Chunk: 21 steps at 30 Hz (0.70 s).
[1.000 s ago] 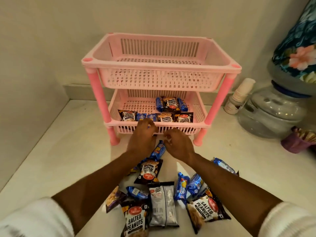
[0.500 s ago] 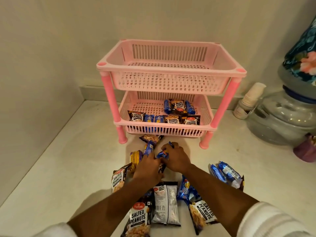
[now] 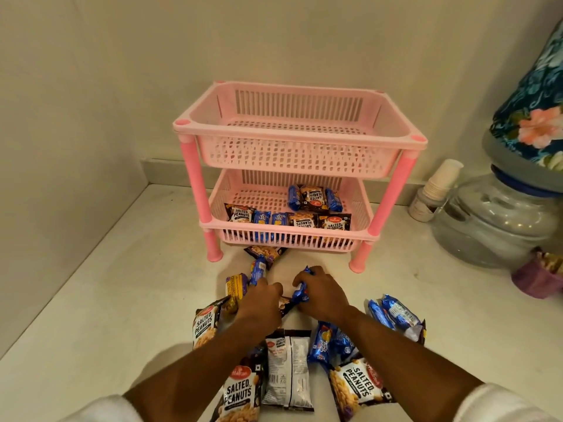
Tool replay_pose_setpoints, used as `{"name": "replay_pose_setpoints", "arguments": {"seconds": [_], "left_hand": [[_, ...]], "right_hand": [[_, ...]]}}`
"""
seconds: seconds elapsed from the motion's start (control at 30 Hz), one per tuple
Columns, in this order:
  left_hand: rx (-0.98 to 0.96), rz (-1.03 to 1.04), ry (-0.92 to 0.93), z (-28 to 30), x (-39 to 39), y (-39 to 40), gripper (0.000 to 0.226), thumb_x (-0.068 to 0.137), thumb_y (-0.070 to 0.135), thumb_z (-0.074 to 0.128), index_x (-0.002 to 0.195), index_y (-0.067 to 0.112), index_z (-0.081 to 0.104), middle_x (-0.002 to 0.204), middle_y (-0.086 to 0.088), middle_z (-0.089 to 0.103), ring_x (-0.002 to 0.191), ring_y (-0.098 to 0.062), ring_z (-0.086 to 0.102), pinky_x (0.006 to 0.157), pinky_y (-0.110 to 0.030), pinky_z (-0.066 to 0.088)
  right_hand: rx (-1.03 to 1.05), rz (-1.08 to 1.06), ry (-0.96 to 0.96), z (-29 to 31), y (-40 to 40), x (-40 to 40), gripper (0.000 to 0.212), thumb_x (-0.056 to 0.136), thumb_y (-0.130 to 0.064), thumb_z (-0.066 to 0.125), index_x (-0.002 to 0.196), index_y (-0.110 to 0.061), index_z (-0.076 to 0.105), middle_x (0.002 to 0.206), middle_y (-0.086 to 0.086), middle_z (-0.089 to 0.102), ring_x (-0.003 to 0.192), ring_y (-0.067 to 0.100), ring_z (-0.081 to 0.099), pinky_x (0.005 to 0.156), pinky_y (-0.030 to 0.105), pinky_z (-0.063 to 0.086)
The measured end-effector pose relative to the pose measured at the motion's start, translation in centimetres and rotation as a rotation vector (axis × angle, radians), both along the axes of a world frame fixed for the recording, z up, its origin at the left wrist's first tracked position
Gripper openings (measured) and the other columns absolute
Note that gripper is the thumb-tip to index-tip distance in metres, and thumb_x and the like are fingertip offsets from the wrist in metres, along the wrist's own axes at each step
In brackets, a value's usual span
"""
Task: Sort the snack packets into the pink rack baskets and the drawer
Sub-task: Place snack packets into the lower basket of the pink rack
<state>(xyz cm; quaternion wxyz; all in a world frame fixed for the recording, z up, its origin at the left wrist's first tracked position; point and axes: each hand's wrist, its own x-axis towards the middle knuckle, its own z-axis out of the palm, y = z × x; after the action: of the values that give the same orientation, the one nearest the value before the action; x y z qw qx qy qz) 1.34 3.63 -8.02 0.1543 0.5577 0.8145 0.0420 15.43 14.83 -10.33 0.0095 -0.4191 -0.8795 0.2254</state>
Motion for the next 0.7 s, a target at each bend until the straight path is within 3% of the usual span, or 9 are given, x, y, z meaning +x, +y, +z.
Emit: {"name": "replay_pose_setpoints", "arguments": {"seconds": [0.2,0.3,0.4,0.5,0.6,0.7], "left_hand": [[0.175,0.020,-0.159,1.2,-1.7,-0.6,0.034,0.081,0.014,0.069,0.114,0.021,0.067,0.118,-0.008,0.057,0.103,-0.024,0.060,0.085,-0.033,0.053],[0.312,0.057,-0.276,4.0,-3.5,-0.8,0.025,0.080,0.019,0.071,0.106,0.021,0.072,0.106,-0.002,0.065,0.094,-0.015,0.062,0.076,-0.024,0.050],[0.467,0.125,-0.395,7.5,-6.0,-0.5,0.019,0.077,0.025,0.078,0.095,0.024,0.071,0.092,0.009,0.066,0.082,-0.005,0.062,0.064,-0.015,0.043],[0.617,0.179,-0.388,10.1,-8.6,1.4,0.019,0.078,0.028,0.079,0.095,0.028,0.070,0.085,0.017,0.061,0.077,0.002,0.059,0.062,-0.010,0.039],[0.712,0.206,-0.341,11.6,-10.9,5.0,0.022,0.080,0.018,0.075,0.102,0.019,0.072,0.096,0.002,0.066,0.083,-0.008,0.060,0.068,-0.012,0.040],[0.722,0.234,-0.320,11.9,-12.6,9.2,0.022,0.082,0.013,0.071,0.104,0.014,0.072,0.104,-0.008,0.066,0.093,-0.018,0.063,0.080,-0.023,0.048]], "right_hand": [[0.031,0.010,0.155,2.2,-0.6,0.3,0.051,0.062,-0.043,0.071,0.112,-0.039,0.060,0.123,-0.004,0.053,0.101,0.021,0.060,0.081,0.032,0.053],[0.133,0.005,0.297,5.0,-0.7,-1.2,0.049,0.062,-0.051,0.063,0.110,-0.041,0.058,0.119,-0.009,0.056,0.100,0.013,0.059,0.075,0.025,0.049],[0.186,0.051,0.420,8.6,-0.3,-3.1,0.045,0.066,-0.052,0.062,0.110,-0.043,0.057,0.118,-0.011,0.058,0.100,0.010,0.059,0.076,0.027,0.049],[0.217,0.046,0.537,11.1,1.3,-5.2,0.045,0.068,-0.048,0.065,0.112,-0.042,0.058,0.122,-0.006,0.057,0.106,0.016,0.060,0.084,0.032,0.052],[0.228,0.019,0.446,12.1,4.4,-7.7,0.050,0.070,-0.050,0.066,0.118,-0.039,0.060,0.139,0.001,0.051,0.120,0.024,0.056,0.095,0.035,0.051],[0.166,0.000,0.307,11.9,7.8,-10.1,0.050,0.074,-0.045,0.074,0.121,-0.036,0.061,0.141,0.003,0.049,0.130,0.029,0.049,0.100,0.038,0.048]]}}
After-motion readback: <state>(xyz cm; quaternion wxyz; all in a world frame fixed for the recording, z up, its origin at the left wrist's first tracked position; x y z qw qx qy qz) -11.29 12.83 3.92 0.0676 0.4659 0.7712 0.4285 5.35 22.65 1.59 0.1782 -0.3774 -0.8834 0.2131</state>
